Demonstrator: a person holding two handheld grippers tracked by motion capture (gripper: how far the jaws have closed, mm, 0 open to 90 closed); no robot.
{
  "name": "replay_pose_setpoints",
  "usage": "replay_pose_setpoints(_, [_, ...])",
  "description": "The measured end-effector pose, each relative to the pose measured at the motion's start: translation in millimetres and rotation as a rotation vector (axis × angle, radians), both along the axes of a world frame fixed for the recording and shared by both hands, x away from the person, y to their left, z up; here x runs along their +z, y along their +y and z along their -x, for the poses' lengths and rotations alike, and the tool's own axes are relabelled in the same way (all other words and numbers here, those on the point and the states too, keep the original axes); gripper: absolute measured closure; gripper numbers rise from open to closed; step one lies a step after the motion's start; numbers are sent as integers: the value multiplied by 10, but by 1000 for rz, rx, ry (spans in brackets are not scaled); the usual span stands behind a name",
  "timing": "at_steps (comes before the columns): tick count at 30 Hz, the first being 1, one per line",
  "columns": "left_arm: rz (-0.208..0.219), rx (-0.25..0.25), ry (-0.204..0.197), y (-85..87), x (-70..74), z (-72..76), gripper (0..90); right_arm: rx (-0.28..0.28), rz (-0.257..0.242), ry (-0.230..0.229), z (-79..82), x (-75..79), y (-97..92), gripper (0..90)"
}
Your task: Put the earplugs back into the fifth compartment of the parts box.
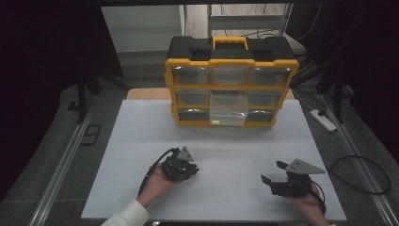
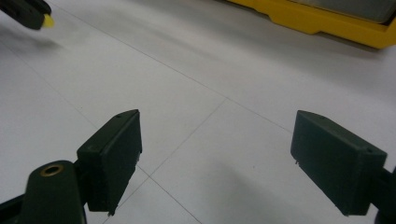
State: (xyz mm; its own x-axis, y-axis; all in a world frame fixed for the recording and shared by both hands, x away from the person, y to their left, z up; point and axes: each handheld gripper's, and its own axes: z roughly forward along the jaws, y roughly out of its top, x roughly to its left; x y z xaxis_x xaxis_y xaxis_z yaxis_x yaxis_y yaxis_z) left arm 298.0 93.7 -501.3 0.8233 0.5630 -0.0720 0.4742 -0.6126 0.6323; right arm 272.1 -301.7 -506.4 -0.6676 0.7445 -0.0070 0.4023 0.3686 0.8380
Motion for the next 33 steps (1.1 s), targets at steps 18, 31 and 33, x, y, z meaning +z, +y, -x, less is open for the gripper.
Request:
replay_pose_setpoints(18, [235,83,-142,169,399,43,786,-8,-2,-4,-2,3,-4,168])
replay_pose_setpoints(31, [345,102,-198,129,683,-35,787,-9,-2,1,-4,3,-6,168])
replay_pose_setpoints(33, [371,105,-212,116,778,-77,787,-9,-3,-1,-5,3,-7,168])
